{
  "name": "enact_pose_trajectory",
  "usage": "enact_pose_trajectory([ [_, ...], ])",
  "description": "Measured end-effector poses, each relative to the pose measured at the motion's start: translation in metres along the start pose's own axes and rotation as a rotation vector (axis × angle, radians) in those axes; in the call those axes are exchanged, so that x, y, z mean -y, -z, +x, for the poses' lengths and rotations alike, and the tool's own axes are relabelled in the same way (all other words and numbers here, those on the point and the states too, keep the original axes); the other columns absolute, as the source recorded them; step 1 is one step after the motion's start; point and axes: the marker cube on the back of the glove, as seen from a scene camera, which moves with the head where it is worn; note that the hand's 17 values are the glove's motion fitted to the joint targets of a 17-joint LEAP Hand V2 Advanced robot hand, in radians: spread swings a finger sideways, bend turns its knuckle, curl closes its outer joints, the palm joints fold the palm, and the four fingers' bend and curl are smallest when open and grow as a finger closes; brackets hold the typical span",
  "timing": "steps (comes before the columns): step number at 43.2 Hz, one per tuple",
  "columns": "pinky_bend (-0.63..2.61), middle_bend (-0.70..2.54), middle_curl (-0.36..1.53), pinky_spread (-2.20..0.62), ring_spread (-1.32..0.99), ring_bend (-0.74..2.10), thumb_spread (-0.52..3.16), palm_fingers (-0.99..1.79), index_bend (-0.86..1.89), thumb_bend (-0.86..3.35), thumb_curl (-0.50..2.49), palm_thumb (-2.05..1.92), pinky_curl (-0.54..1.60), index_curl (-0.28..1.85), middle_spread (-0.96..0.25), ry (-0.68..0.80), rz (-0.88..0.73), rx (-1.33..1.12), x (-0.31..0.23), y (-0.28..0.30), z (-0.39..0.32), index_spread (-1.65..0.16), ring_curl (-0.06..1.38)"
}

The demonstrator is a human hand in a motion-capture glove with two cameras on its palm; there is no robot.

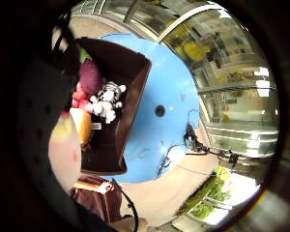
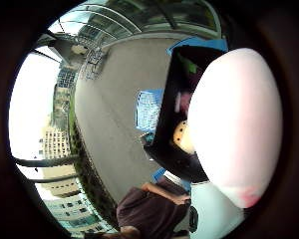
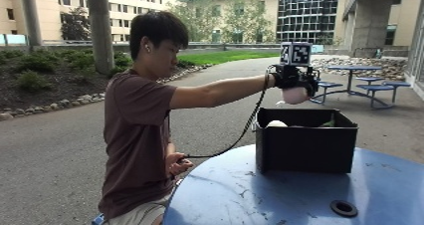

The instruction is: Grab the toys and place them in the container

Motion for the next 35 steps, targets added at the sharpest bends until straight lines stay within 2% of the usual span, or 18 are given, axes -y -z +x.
enact_pose_trajectory([
  [2,1.47,0.79,0.86,-0.34,-0.43,1.37,0.28,0.06,0.83,0.07,1.22,0.69,0.55,0.89,-0.47,-0.002,-0.061,-0.024,0.006,-0.009,-0.013,-0.35,0.78],
  [3,1.47,0.67,0.81,-0.31,-0.4,1.32,0.39,-0.16,0.77,0.06,1.23,0.63,0.55,0.86,-0.43,0.0,-0.098,-0.032,0.008,-0.014,-0.018,-0.34,0.76],
  [4,1.46,0.59,0.79,-0.28,-0.37,1.24,0.45,-0.25,0.78,0.03,1.22,0.56,0.55,0.86,-0.39,0.003,-0.135,-0.036,0.01,-0.018,-0.021,-0.33,0.74],
  [5,1.46,0.55,0.77,-0.27,-0.36,1.22,0.5,-0.23,0.76,0.03,1.22,0.55,0.54,0.85,-0.38,0.008,-0.167,-0.036,0.011,-0.022,-0.023,-0.33,0.74],
  [6,1.51,0.45,0.74,-0.2,-0.29,1.01,0.58,-0.63,0.55,-0.04,1.17,0.45,0.55,0.77,-0.28,0.013,-0.191,-0.032,0.011,-0.024,-0.022,-0.31,0.68],
  [8,1.5,0.33,0.69,-0.14,-0.22,0.84,0.7,-0.8,0.36,-0.1,1.09,0.32,0.53,0.71,-0.19,0.018,-0.208,-0.013,0.008,-0.028,-0.014,-0.29,0.65],
  [12,1.38,0.15,0.6,-0.06,-0.12,0.58,0.87,-0.72,0.13,-0.09,0.96,0.16,0.49,0.59,-0.07,0.014,-0.2,0.022,0.001,-0.03,0.002,-0.26,0.55],
  [18,1.2,0.05,0.49,0.01,-0.03,0.37,1.04,-0.58,0.03,-0.04,0.82,0.07,0.43,0.45,0.02,0.026,-0.187,0.023,0.003,-0.033,-0.007,-0.24,0.46],
  [35,1.0,0.06,0.29,0.06,0.04,0.24,1.23,-0.42,0.02,-0.01,0.58,0.04,0.34,0.24,0.07,0.024,-0.157,0.019,-0.009,-0.036,0.001,-0.21,0.41],
])
